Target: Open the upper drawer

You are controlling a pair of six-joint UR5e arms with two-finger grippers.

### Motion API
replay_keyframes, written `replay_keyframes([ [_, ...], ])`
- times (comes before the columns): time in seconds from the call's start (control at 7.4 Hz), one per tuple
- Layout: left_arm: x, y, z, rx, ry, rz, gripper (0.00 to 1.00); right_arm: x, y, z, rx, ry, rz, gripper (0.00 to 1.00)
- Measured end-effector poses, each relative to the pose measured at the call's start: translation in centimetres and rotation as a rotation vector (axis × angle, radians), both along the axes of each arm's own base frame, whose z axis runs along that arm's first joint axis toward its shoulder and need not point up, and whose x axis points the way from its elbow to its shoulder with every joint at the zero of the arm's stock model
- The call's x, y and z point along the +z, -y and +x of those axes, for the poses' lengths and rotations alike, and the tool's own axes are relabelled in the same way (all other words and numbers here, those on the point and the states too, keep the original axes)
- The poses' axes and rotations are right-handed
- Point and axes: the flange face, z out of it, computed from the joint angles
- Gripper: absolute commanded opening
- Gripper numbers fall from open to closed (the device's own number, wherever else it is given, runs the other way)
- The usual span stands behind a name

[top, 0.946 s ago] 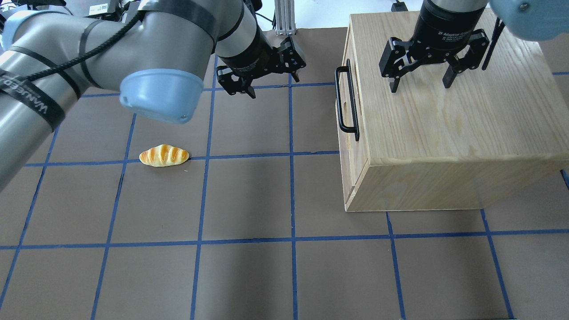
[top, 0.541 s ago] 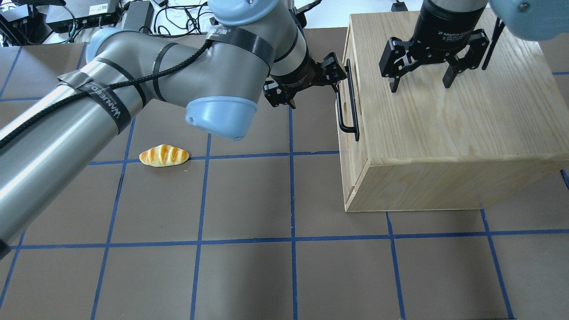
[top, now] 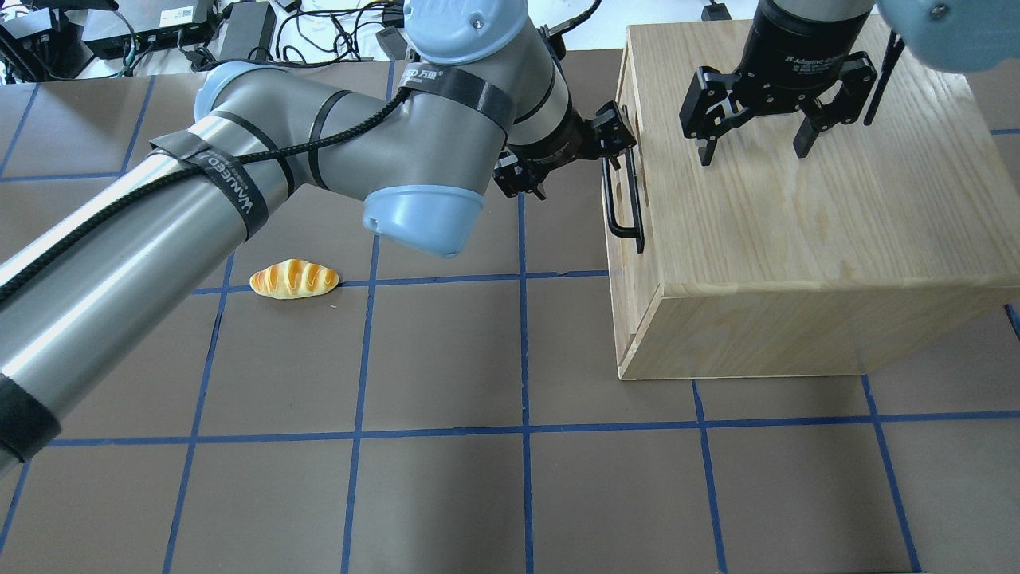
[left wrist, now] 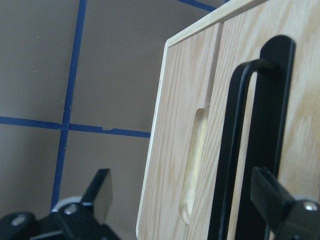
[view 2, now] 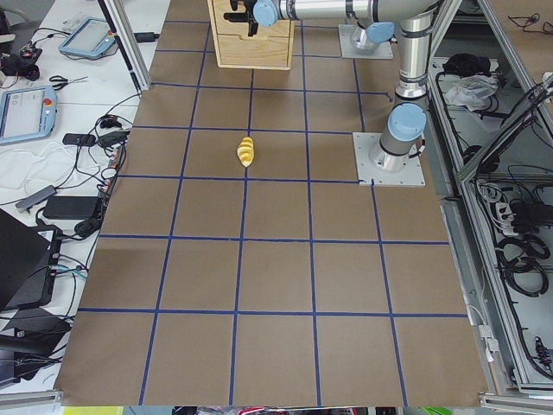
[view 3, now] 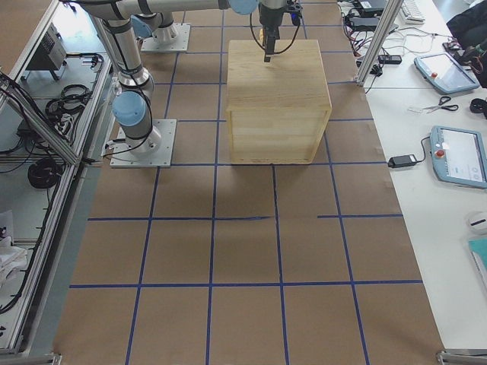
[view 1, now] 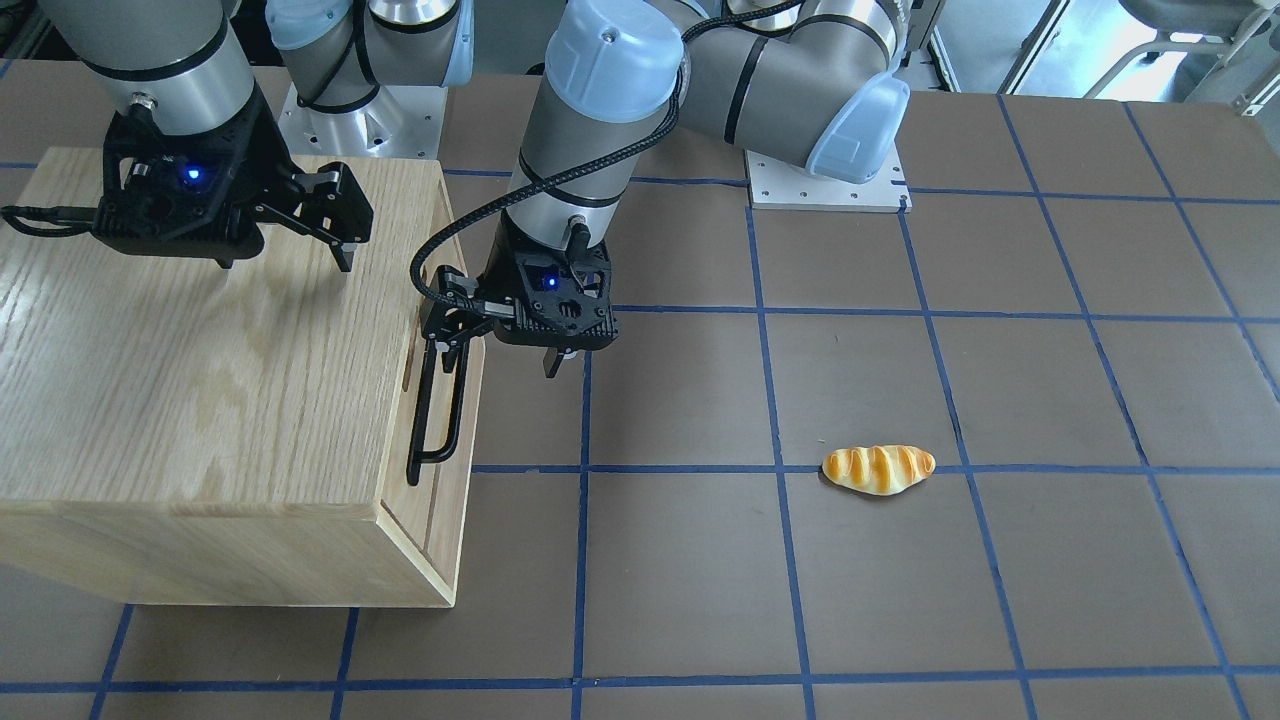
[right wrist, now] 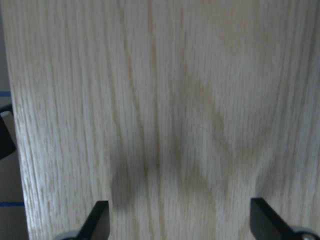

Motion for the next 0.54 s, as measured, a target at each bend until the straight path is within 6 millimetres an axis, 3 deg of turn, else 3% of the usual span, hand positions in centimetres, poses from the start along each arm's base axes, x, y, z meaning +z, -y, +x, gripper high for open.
replay_keyframes([
  [0.54, -1.11, 0.08, -0.65, -0.012, -0.027, 0.034, 1.0, -0.01, 0.0, 0.0, 0.0, 0.0, 0.0, 1.0],
])
